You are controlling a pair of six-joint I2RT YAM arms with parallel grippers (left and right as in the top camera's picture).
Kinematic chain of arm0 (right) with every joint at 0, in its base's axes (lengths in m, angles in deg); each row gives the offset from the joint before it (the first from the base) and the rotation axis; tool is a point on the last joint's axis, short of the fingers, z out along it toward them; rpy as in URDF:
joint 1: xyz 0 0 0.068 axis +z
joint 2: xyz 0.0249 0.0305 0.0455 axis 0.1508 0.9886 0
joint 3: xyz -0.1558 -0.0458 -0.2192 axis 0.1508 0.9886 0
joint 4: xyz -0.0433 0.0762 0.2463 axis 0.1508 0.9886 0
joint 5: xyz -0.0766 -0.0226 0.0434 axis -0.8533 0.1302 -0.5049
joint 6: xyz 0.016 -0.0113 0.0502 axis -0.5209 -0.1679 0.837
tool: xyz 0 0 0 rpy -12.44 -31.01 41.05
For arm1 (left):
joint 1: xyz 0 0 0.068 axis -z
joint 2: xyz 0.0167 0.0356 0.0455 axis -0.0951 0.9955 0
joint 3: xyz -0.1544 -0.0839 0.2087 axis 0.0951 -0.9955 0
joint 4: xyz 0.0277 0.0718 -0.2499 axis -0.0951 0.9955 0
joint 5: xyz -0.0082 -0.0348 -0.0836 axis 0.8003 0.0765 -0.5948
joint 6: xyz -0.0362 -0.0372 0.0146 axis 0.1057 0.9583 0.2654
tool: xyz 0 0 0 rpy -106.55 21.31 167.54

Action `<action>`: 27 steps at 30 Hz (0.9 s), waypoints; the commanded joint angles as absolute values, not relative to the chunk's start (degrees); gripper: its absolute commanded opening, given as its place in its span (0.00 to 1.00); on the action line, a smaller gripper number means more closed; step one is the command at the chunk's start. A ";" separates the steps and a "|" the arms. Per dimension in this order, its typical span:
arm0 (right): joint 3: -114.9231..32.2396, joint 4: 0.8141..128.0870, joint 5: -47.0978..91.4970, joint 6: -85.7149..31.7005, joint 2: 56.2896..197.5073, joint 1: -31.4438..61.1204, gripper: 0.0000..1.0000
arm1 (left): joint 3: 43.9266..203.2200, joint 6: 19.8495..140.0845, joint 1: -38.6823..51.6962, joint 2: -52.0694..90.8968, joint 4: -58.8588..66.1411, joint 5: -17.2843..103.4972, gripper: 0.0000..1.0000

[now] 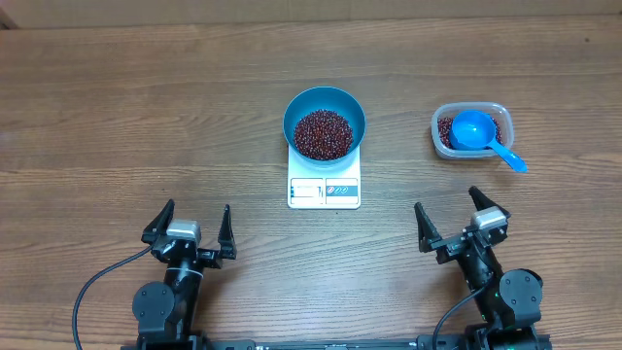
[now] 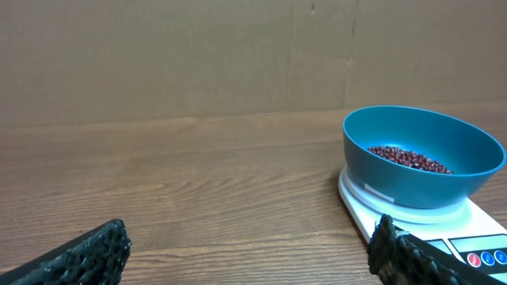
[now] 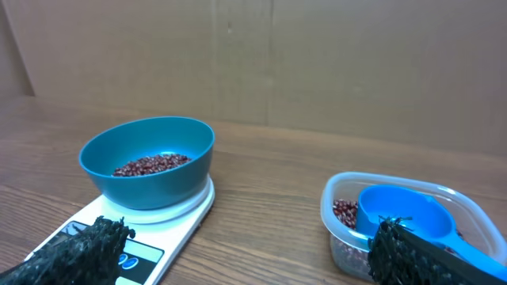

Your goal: Scoop item into bowl and weigh 150g on scale

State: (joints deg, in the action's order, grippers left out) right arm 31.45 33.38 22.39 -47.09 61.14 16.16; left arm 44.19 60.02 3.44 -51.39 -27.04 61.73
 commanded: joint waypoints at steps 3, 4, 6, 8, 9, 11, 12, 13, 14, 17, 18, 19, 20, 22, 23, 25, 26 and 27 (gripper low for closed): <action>32.09 36.09 20.27 -46.74 56.84 14.35 1.00 | 43.97 58.93 3.13 -52.03 -26.90 61.88 0.99; 32.09 36.07 20.20 -46.72 56.33 14.00 1.00 | 43.97 58.93 3.13 -52.03 -26.90 61.88 0.99; 32.09 36.07 19.94 -45.35 56.25 13.08 1.00 | 43.97 58.93 3.13 -52.03 -26.93 61.88 1.00; 32.09 36.09 19.78 -44.01 56.25 12.25 1.00 | 43.97 58.93 3.13 -52.03 -26.90 61.88 1.00; 32.09 36.09 19.76 -43.29 56.25 11.72 1.00 | 43.97 58.93 3.13 -52.03 -26.90 61.88 1.00; 32.09 36.11 19.78 -42.59 56.25 11.20 1.00 | 43.97 58.93 3.13 -52.03 -26.93 61.88 1.00; 32.09 36.11 19.76 -42.39 56.25 11.16 1.00 | 43.97 58.93 3.13 -52.03 -26.90 61.88 1.00; 32.09 36.11 19.76 -42.39 56.25 11.16 1.00 | 43.97 58.93 3.13 -52.03 -26.90 61.88 1.00; 32.09 36.11 19.78 -42.37 56.25 11.18 1.00 | 43.97 58.93 3.13 -52.03 -26.90 61.88 0.99; 32.09 36.11 19.78 -42.15 56.25 11.16 1.00 | 43.97 58.93 3.13 -52.03 -26.93 61.88 1.00; 32.09 36.11 19.78 -42.13 56.25 11.16 1.00 | 43.97 58.93 3.13 -52.03 -26.93 61.88 1.00; 32.09 36.11 19.76 -41.91 56.25 11.16 1.00 | 43.97 58.93 3.13 -52.03 -26.90 61.88 0.99; 32.09 36.13 19.78 -41.65 56.25 11.16 1.00 | 43.97 58.93 3.13 -52.03 -26.90 61.88 0.99; 32.09 36.13 19.78 -40.65 56.25 11.16 1.00 | 43.97 58.93 3.13 -52.03 -26.90 61.88 0.99; 32.09 36.11 19.78 -40.67 56.25 11.18 1.00 | 43.97 58.93 3.13 -52.03 -26.93 61.88 1.00; 32.09 36.07 19.76 -40.69 56.25 11.16 1.00 | 43.97 58.93 3.13 -52.03 -26.90 61.88 1.00; 32.09 36.07 19.76 -40.69 56.25 11.16 1.00 | 43.97 58.93 3.13 -52.03 -26.93 61.88 1.00; 32.09 36.07 19.76 -40.69 56.25 11.16 1.00 | 43.97 58.93 3.13 -52.03 -26.90 61.88 1.00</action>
State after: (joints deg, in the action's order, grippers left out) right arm 31.47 36.24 20.53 -41.43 56.90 11.40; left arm 44.19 60.02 3.44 -51.39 -27.04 61.73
